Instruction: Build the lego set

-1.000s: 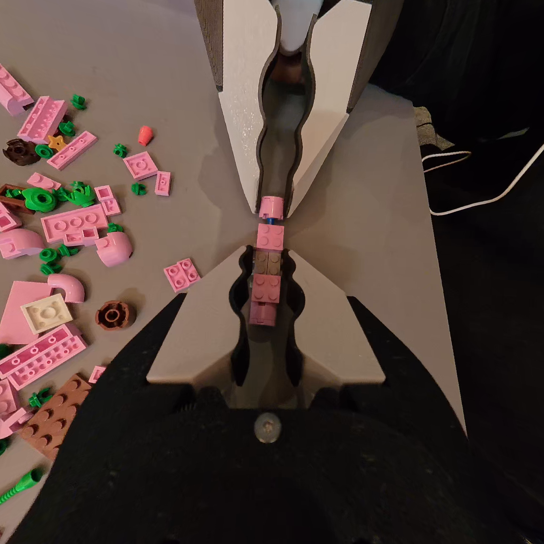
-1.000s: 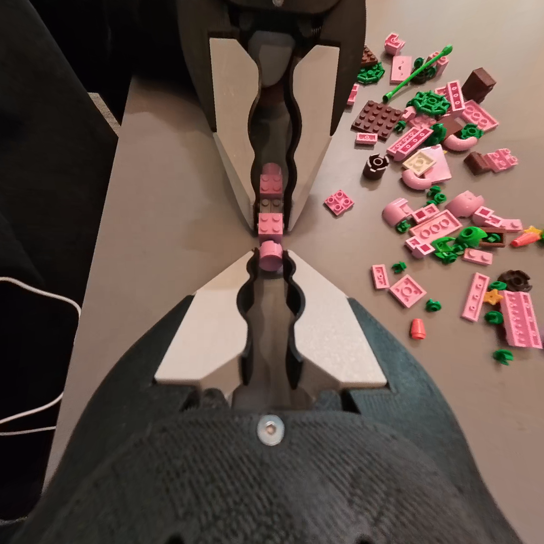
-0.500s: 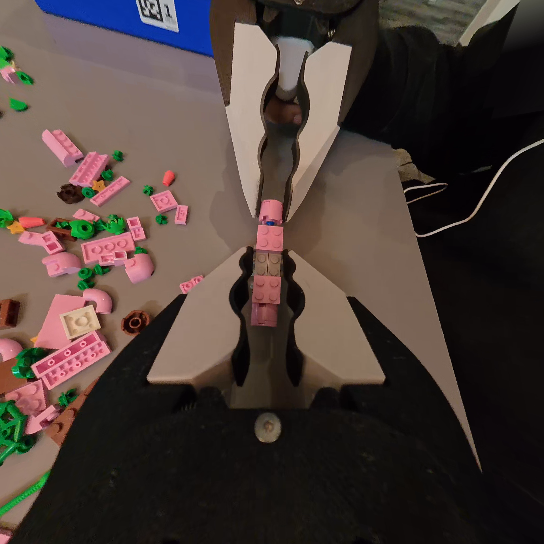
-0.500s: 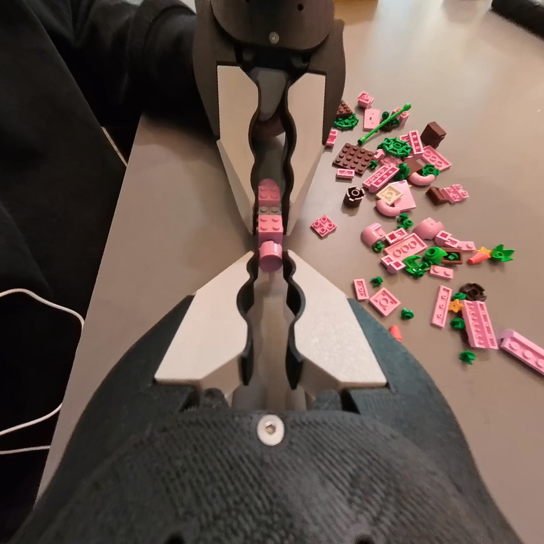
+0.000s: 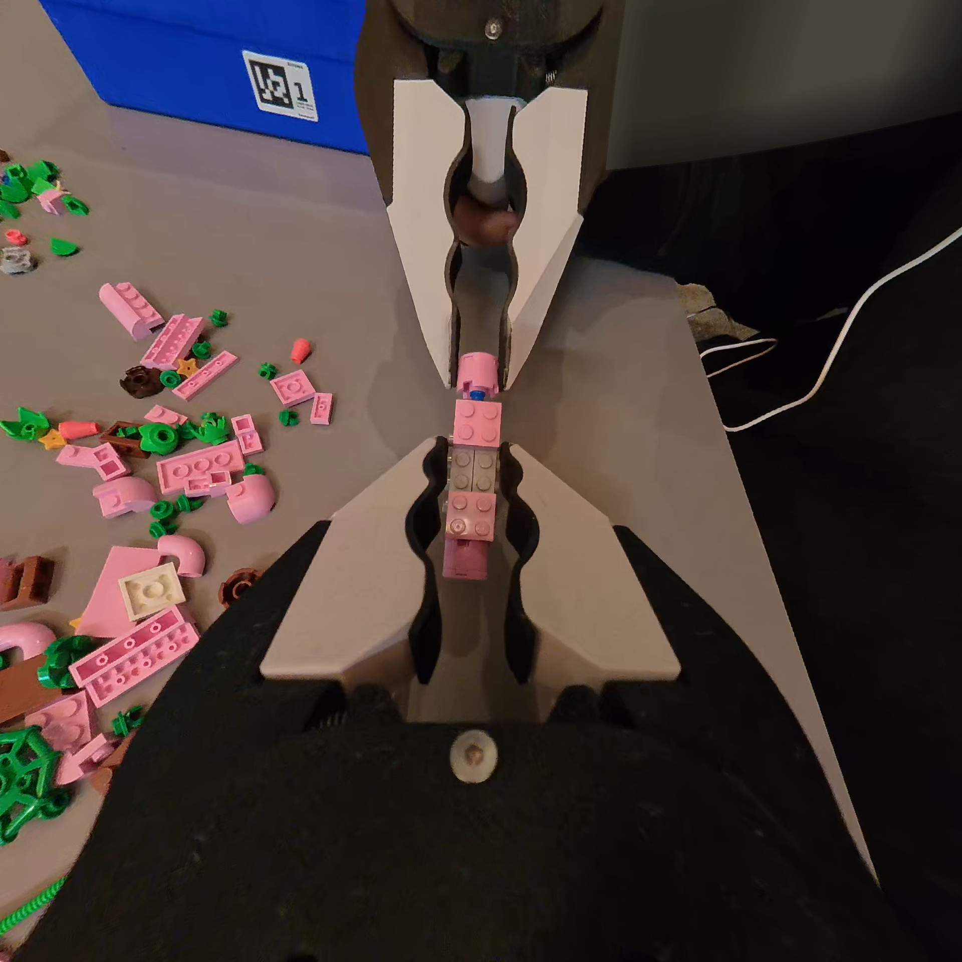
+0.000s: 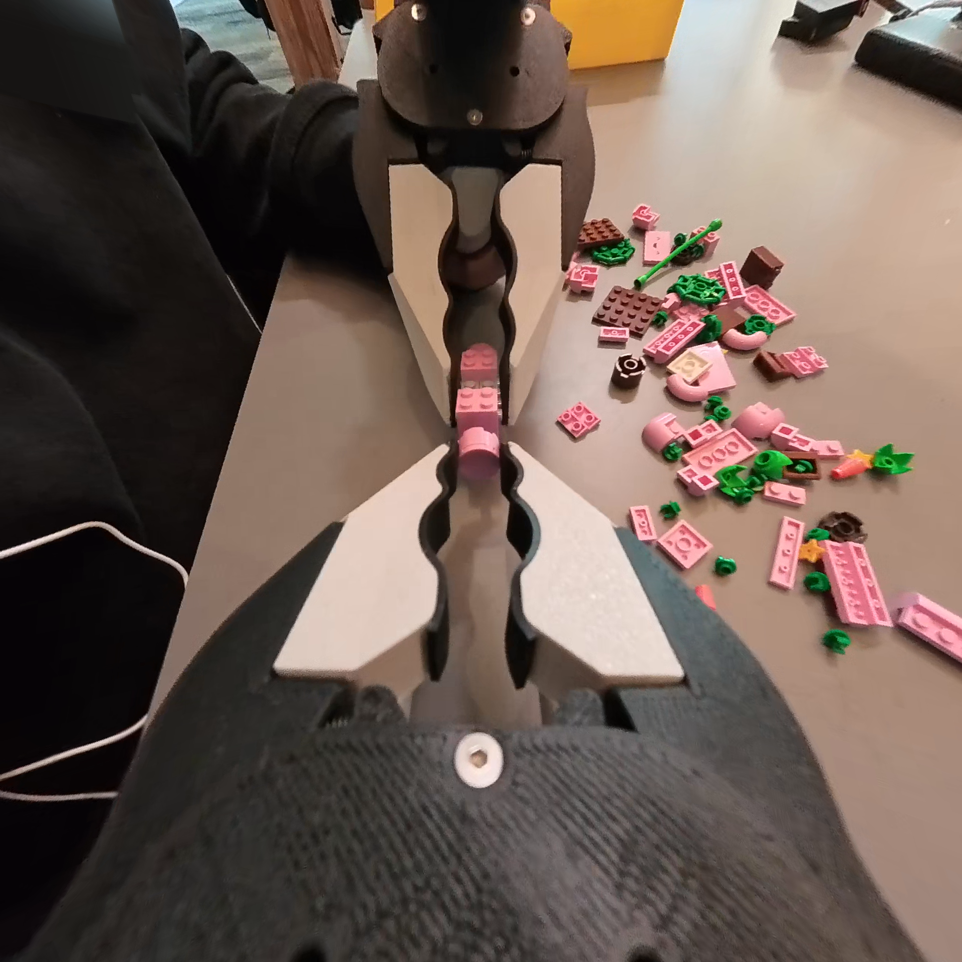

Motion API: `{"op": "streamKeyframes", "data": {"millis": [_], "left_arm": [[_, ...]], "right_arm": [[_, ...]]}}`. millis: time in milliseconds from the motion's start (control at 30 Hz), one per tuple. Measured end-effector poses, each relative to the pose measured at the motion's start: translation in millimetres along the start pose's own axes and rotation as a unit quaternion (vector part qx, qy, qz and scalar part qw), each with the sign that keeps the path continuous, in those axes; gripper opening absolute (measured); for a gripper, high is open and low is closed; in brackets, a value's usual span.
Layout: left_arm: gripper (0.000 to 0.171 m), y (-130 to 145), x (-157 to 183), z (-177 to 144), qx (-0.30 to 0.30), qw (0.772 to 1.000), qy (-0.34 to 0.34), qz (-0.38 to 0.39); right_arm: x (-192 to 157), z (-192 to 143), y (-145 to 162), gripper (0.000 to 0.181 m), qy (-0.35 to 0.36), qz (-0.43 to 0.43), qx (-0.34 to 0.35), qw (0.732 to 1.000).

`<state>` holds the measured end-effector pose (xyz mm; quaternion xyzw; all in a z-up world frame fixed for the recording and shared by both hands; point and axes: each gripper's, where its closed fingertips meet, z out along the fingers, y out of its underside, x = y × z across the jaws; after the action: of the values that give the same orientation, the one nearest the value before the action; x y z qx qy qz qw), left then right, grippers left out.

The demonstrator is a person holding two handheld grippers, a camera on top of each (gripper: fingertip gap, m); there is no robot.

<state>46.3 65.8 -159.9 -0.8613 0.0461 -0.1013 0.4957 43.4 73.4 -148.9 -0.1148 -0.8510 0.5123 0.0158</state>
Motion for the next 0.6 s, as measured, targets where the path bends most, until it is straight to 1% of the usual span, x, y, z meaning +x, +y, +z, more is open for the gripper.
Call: {"op": "streamKeyframes", "data": {"millis": [100, 233, 400, 600], "left_arm": [[0.016, -4, 2, -2, 0.015, 1.000, 0.006, 0.000], [0.016, -18, 8, -8, 0.051, 0.999, 0.012, 0.003], [0.016, -11, 6, -4, 0.018, 1.000, -0.008, 0.018], [0.016, -5, 5, -1, -0.007, 0.999, -0.029, 0.036]], "right_arm": [[-2, -2, -3, 0.015, -0.010, 0.014, 0.012, 1.000], [-6, -10, -17, 0.014, -0.030, 0.027, 0.055, 0.998], [-6, -7, -12, 0.014, -0.019, 0.014, 0.036, 0.999], [-5, -4, -7, 0.014, -0.011, 0.002, 0.019, 1.000]]}}
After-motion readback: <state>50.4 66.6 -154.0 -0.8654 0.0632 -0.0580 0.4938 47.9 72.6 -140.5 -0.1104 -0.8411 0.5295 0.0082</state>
